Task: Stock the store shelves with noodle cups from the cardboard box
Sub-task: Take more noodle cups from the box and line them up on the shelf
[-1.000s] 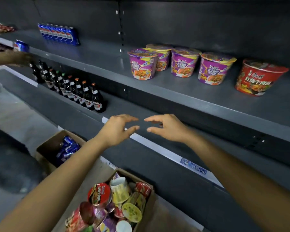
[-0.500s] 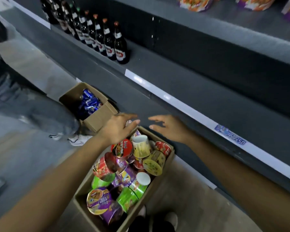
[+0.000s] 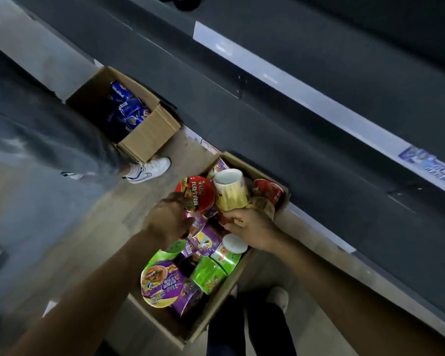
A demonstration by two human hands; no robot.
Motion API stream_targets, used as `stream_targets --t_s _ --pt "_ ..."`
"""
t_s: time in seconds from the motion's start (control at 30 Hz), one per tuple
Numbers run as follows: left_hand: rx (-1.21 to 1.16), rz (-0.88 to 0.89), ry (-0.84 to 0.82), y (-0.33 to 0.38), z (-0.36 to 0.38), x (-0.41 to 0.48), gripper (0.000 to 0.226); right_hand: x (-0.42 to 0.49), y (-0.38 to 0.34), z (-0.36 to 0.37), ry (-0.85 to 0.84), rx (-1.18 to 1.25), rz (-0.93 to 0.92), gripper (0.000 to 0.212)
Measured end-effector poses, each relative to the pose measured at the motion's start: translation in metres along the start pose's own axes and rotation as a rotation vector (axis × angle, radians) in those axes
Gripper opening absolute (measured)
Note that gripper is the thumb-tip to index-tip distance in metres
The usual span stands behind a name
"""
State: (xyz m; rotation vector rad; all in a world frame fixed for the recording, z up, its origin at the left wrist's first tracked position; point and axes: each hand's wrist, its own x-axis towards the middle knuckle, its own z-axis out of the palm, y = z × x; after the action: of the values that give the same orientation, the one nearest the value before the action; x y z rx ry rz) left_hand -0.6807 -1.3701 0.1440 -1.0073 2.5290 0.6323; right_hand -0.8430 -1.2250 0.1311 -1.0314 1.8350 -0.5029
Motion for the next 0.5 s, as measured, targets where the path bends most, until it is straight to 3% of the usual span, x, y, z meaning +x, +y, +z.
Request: stream_targets --t_s 0.2,0.5 --pt "-0.033 -0.129 -0.017 -0.017 0.058 0.038 0.070 0.036 0.032 0.035 0.032 -0.023 -0.006 0.038" --pt "-0.148 -0.208 -0.076 -0.042 0.132 0.090 0.086 0.115 0.069 0.075 0.114 -0.091 -0.087 0.053"
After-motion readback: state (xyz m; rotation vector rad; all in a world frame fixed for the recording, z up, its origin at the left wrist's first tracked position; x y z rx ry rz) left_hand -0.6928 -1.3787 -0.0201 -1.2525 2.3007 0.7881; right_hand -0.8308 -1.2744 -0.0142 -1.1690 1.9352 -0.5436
